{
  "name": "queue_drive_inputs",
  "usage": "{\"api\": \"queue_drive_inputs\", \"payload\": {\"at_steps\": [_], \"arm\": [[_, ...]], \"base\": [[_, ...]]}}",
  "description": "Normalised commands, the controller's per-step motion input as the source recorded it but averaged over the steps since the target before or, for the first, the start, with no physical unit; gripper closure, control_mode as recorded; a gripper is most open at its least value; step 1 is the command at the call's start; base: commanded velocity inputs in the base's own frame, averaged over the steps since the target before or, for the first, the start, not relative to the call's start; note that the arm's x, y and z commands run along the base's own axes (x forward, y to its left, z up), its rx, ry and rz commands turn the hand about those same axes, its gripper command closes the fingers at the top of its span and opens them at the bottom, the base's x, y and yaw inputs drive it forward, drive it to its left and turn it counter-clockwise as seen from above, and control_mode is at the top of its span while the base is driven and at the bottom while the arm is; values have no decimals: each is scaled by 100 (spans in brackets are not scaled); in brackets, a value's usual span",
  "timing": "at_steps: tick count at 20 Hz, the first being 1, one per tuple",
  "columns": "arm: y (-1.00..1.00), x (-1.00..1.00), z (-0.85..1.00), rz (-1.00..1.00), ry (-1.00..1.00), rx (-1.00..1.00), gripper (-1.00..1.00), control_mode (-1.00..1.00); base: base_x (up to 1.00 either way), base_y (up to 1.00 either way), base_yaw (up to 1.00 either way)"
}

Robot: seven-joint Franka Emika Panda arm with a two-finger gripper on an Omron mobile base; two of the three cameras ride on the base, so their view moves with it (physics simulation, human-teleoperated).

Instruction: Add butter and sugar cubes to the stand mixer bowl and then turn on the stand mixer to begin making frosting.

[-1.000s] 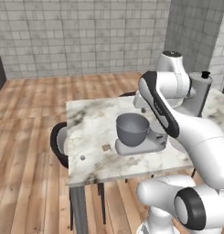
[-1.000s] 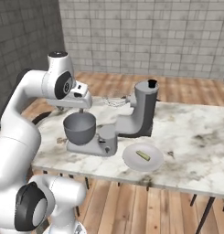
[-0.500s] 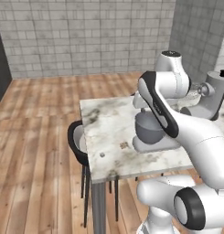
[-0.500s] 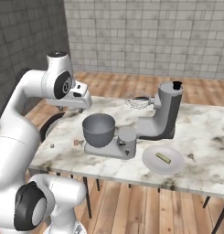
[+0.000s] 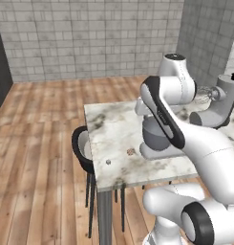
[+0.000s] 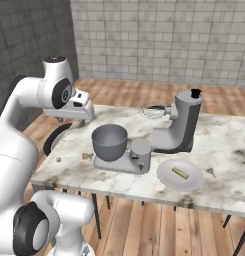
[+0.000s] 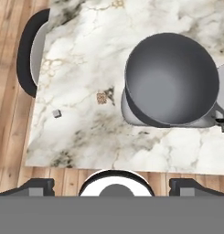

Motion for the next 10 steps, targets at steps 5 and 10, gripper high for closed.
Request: {"api": "queue_drive_inputs", "payload": {"at_steps": [5,10], "arm": [[5,-14,0,0,0,0,-100,-100],[8,-10,0,0,0,0,-100,-100]], "base": [[0,0,0],[0,0,0]]}}
